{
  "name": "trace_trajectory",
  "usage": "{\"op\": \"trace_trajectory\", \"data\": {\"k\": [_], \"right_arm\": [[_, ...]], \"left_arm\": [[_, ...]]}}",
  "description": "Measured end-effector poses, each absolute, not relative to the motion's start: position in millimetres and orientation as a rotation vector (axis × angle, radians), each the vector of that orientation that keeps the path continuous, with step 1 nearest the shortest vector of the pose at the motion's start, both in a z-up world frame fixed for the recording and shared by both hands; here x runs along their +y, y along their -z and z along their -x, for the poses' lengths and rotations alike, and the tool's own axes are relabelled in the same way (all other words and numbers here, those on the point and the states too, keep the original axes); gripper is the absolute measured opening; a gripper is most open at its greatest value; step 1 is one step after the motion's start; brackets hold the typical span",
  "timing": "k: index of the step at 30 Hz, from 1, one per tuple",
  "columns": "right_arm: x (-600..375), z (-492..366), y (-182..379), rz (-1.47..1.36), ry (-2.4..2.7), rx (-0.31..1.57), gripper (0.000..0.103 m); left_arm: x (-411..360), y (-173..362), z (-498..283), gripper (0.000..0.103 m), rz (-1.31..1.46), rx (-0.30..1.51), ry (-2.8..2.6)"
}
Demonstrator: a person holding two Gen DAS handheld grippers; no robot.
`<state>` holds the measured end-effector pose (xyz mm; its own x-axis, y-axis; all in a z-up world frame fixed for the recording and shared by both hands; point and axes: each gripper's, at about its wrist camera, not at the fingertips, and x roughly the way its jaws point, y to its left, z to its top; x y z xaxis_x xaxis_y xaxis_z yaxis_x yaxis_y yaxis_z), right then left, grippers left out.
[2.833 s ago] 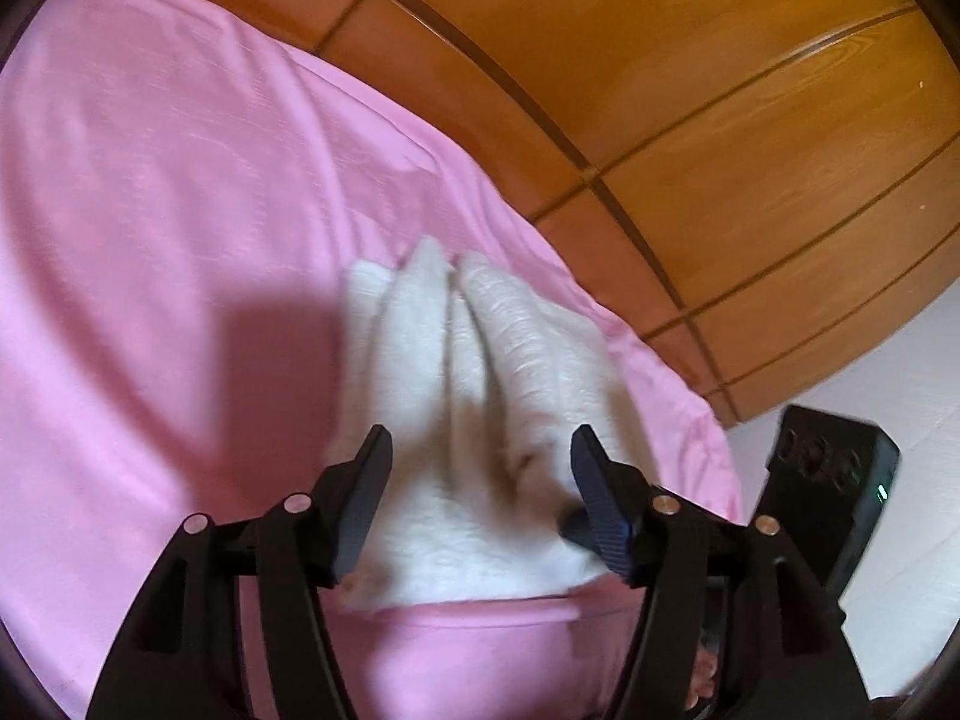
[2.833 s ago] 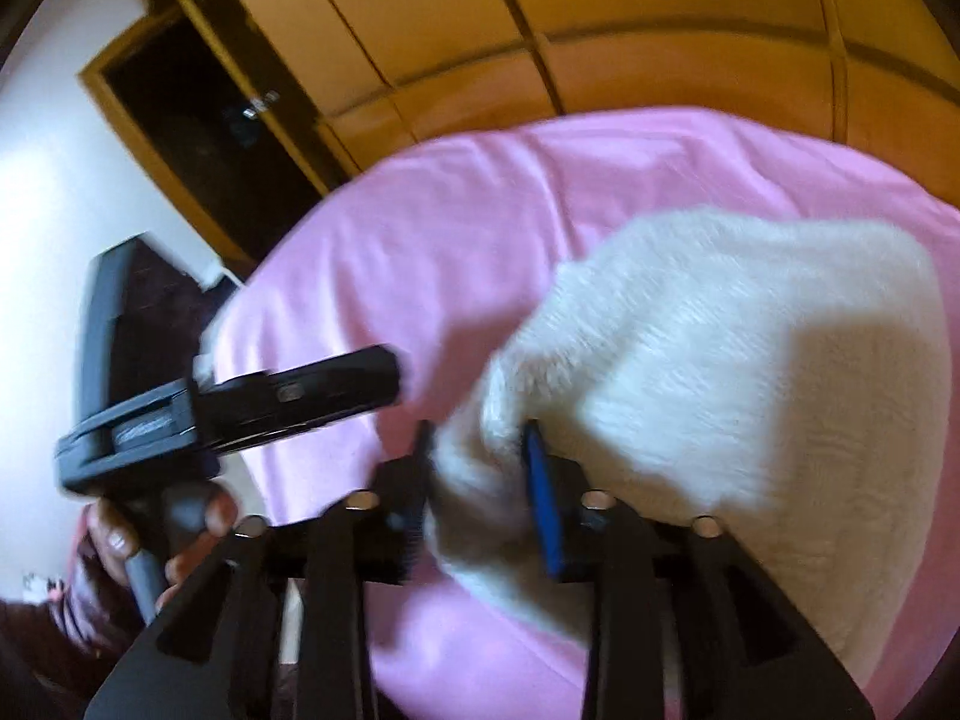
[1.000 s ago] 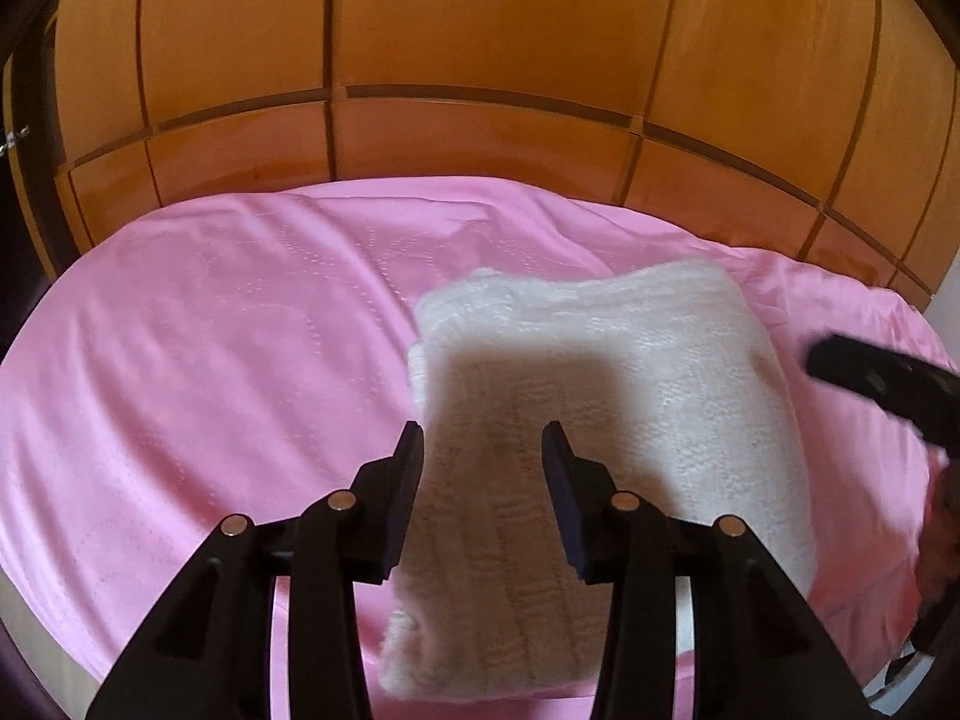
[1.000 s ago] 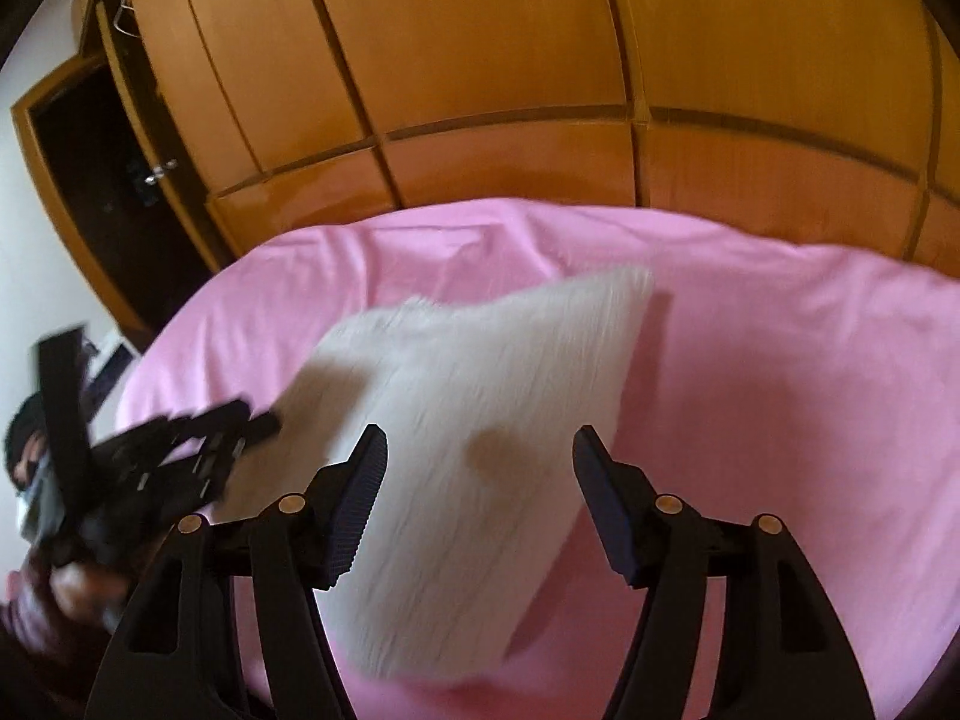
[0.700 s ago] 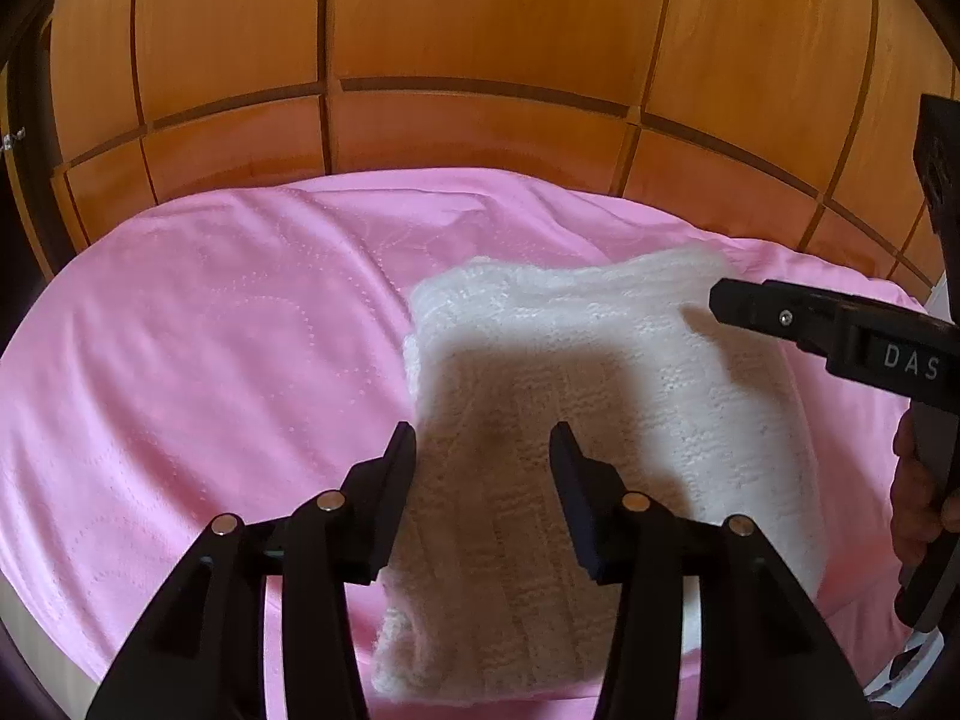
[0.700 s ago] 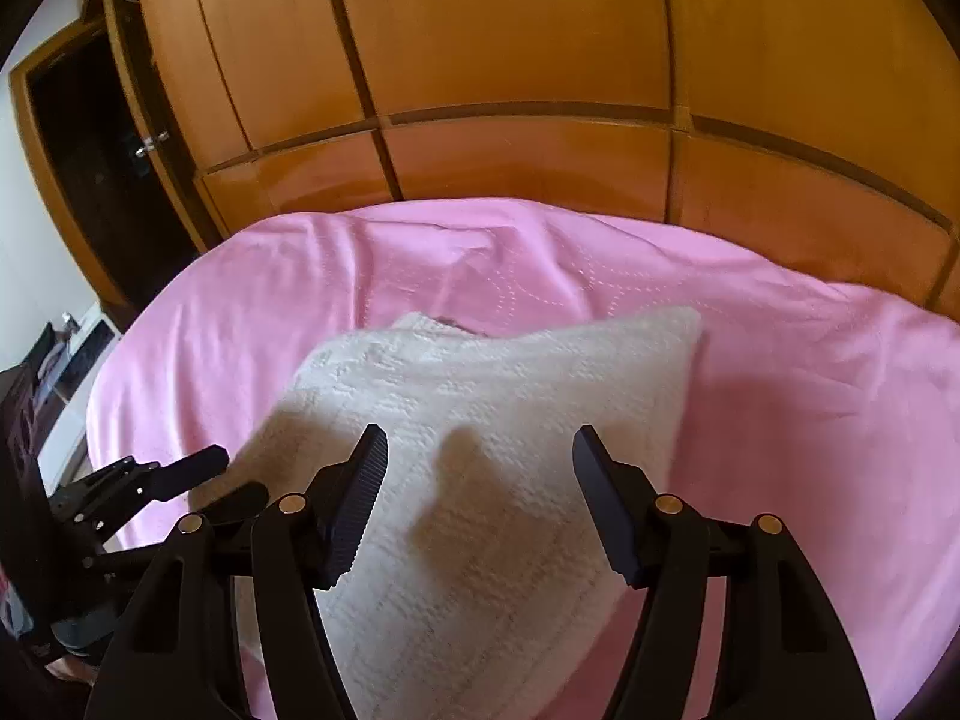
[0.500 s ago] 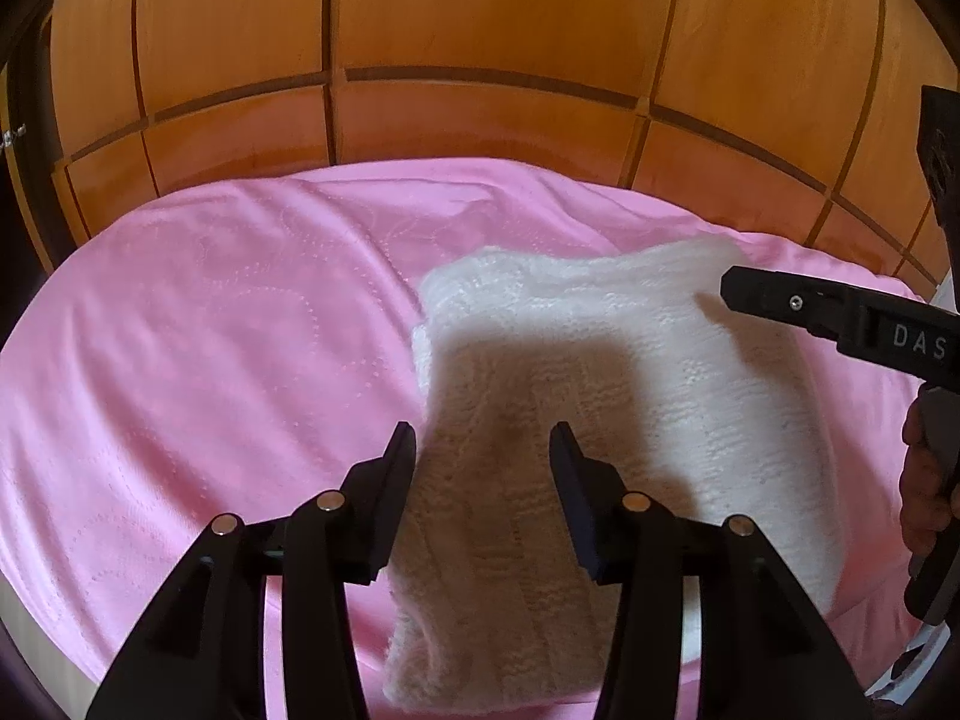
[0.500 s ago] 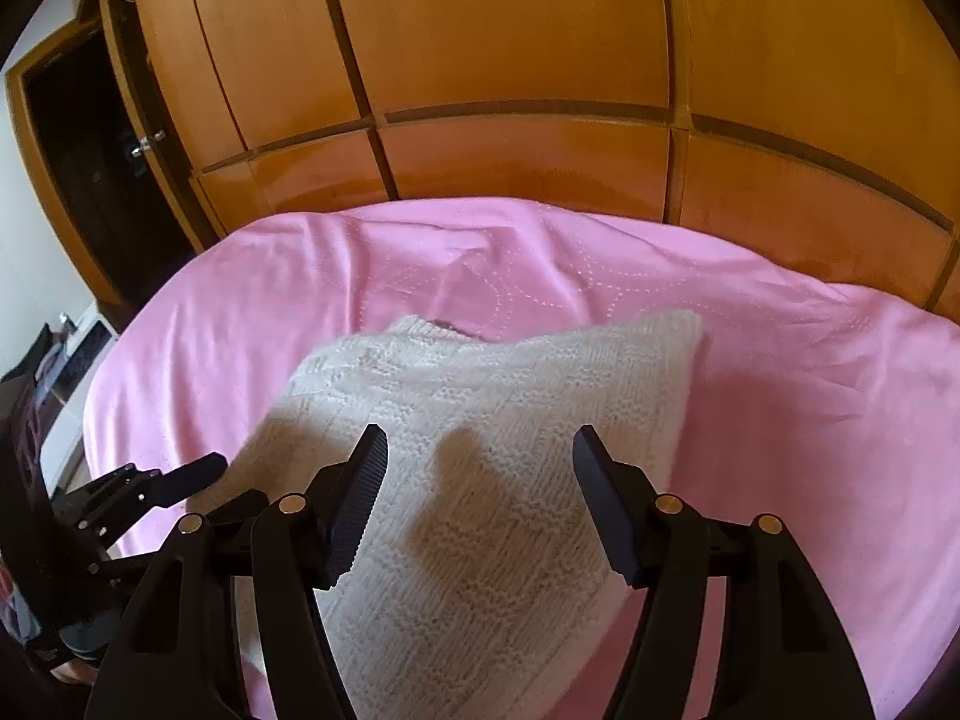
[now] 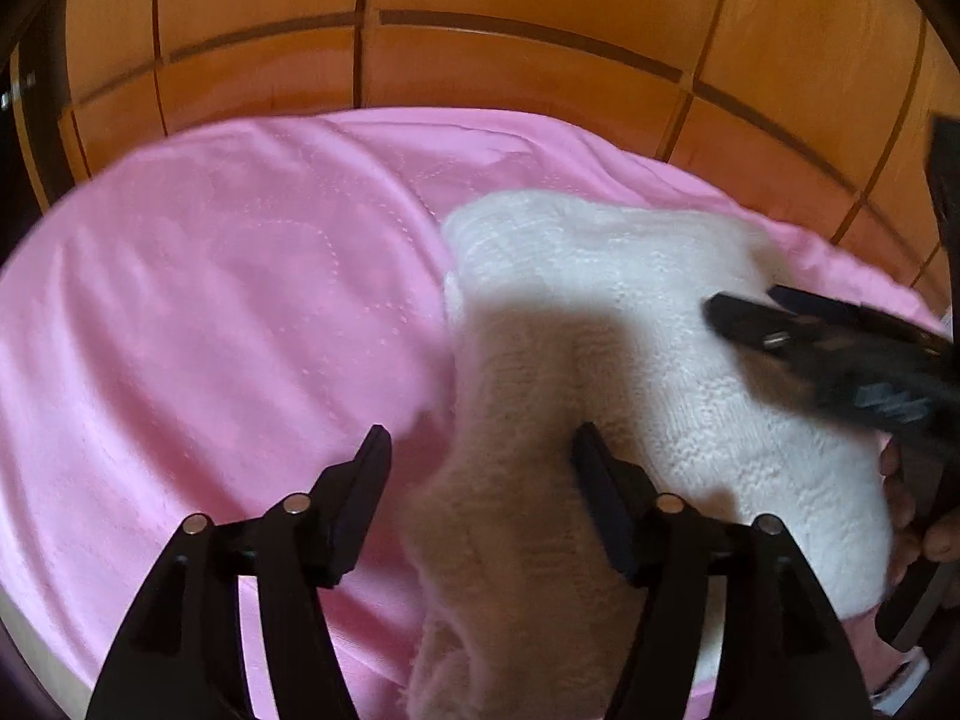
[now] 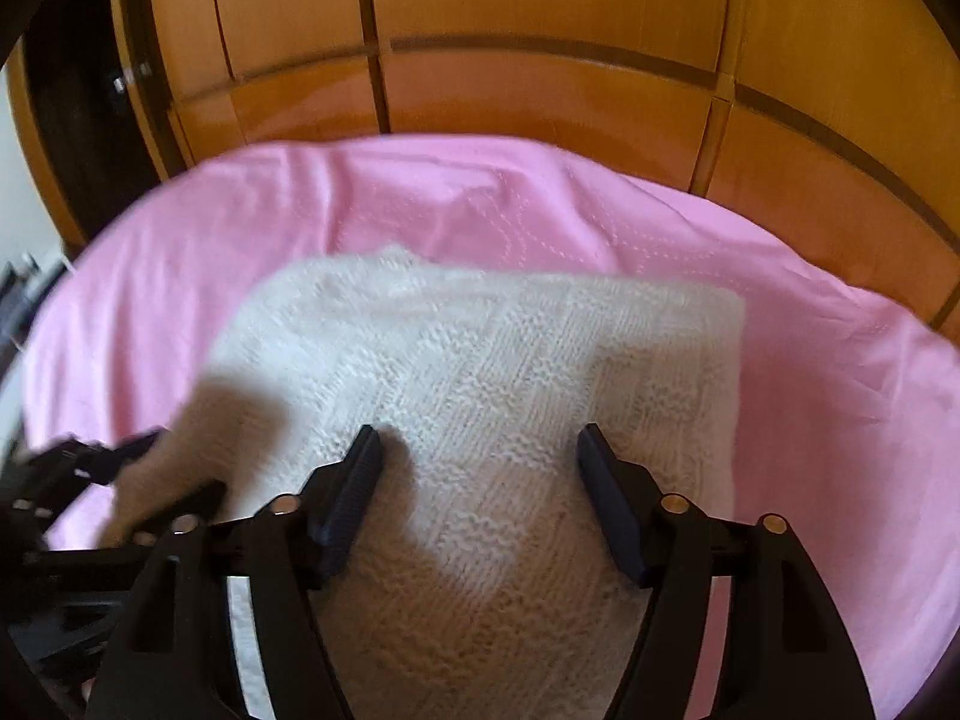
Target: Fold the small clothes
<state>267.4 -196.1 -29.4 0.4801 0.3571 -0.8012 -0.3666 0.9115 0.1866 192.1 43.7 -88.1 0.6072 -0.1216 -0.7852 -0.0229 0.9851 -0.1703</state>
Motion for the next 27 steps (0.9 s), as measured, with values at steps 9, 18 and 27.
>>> {"op": "trace_trajectory", "data": {"k": [9, 18, 27], "right_arm": [[-307.0, -244.4, 44.0, -0.489, -0.421, 1.027, 0.093], [-292.3, -244.4, 94.9, -0.719, -0.558, 1.109, 0.093], [-249.2, -249.9, 88.4, -0.549, -0.604, 1.157, 0.068]], "left_arm": [[71.7, 108.1, -207.7, 0.074, 0.365, 0.980, 0.197], [89.9, 131.0, -220.7, 0.074, 0.519, 1.014, 0.331], [94.1, 139.2, -226.1, 0.035, 0.599, 0.983, 0.489]]}}
